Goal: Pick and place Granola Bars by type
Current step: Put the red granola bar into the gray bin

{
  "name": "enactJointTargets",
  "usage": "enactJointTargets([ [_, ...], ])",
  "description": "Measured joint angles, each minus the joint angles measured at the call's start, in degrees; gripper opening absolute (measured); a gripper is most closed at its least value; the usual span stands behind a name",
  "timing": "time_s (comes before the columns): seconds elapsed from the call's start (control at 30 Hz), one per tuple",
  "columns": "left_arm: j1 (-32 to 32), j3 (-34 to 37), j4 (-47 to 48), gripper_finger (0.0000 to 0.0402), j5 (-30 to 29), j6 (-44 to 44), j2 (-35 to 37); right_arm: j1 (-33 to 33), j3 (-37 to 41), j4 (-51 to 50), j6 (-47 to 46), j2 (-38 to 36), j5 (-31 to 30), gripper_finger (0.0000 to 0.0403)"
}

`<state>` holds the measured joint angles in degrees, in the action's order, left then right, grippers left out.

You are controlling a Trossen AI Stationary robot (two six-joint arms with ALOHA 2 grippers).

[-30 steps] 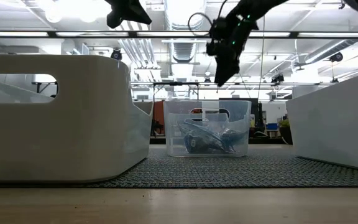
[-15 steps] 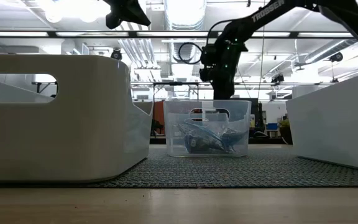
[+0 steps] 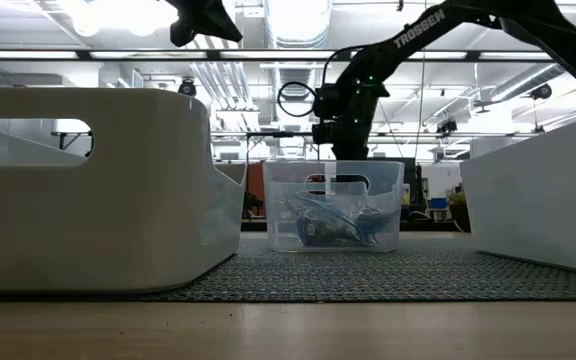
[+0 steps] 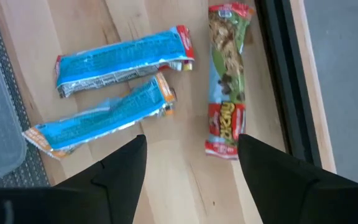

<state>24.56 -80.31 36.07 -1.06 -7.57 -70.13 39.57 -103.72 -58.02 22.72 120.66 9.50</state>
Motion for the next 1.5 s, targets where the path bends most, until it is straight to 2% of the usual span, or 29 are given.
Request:
enactJointTargets([
  [0.63,0.0,4.5,-0.4,0.0000,-0.3,0.0,0.0,-0.1,0.0,1.1,3.0,0.6,0.0,0.0238],
  [1.3,0.0,4.6,-3.1,0.0000,-0.3,0.2,0.0,-1.0,0.0,2.3,3.1,0.6,0.0,0.0238],
  [1.5,0.0,4.6,-4.5,0.0000,-0.3,0.3,0.0,-0.9,1.9,6.7,3.4,0.6,0.0,0.0238],
])
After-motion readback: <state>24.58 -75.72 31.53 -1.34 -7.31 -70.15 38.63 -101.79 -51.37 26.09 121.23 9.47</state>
